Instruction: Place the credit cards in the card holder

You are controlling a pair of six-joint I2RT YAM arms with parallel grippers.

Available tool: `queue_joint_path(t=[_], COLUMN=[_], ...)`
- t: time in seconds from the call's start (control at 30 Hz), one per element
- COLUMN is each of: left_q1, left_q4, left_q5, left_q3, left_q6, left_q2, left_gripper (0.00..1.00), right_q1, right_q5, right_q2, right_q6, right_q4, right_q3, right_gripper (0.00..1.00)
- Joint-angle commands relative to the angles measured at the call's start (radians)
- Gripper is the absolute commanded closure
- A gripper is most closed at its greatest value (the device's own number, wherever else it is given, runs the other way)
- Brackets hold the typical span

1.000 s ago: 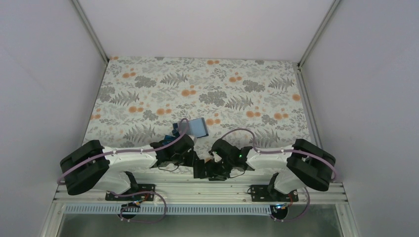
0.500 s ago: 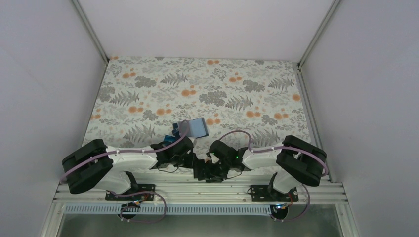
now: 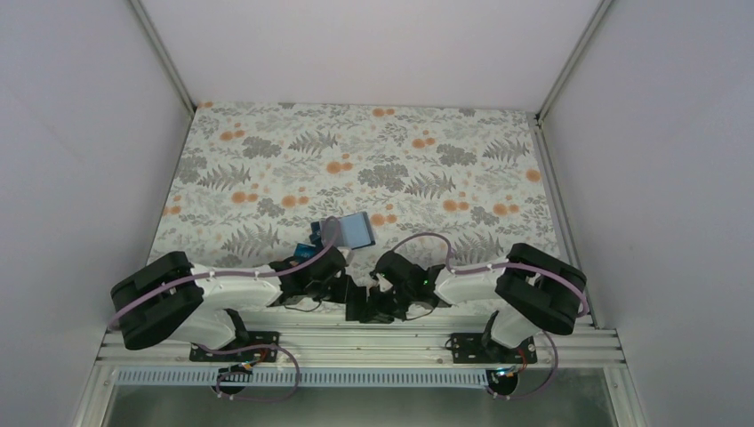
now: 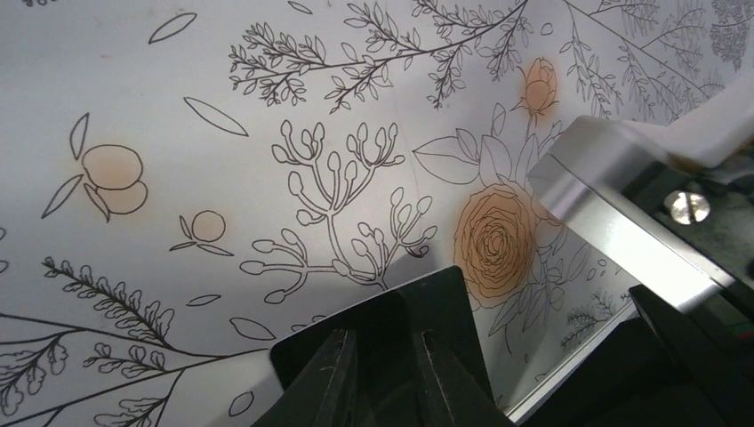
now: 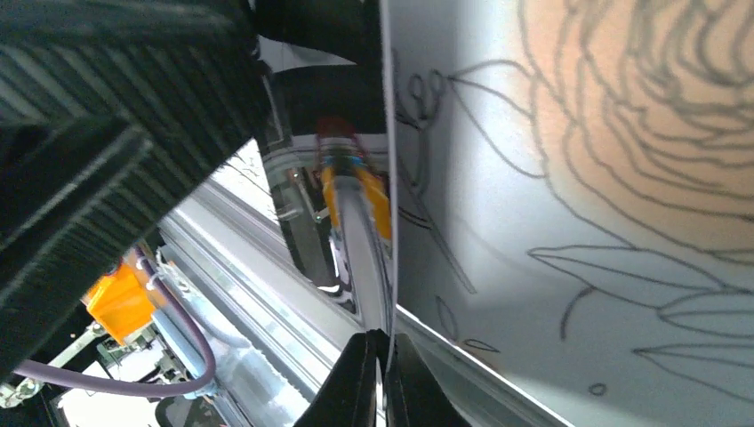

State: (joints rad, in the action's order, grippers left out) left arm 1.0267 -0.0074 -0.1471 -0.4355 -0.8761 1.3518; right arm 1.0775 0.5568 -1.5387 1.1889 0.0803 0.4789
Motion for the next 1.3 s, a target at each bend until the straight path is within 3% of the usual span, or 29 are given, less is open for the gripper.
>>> queue_joint_path(t=[0.0,0.37,0.63,0.93,1.27], left_q1=[0.0,-0.006,-0.091,-0.297,-0.479], left_q4=[-0.035,-0.306,-0.385,-0.331,-0.164], left_q5=[0.009,0.18,0.187,-0.008,-0.32], left_q3=[0.018,-0.108,-0.237,-0.346,-0.379], left_q6=[-0.018,-0.008,0.091,0.249,0.327], left_q2=[-0.021,-0.221,-0.253,-0.22,-0.19], left_gripper=[0.81,0.77,0.72,0.66,0.61], right_q1=[-0.007,-0.083,-0.289,-0.551,-0.661], right_q5=[-0.053,-0.122,-0.075,0.112,0.343], right_q2=[0.013,0.132,0.219,0.199,0.156], right_q6=[-0.026,-0.238,-0.491,-0.672,-0.772], right_q4=[-0.018,-0.264,-0.385,-0.36,-0.308], right_q3=[0.033,0.169,0.265,0.36,0.425], right_gripper=[0.96,0.96,0.96,0.96,0.96])
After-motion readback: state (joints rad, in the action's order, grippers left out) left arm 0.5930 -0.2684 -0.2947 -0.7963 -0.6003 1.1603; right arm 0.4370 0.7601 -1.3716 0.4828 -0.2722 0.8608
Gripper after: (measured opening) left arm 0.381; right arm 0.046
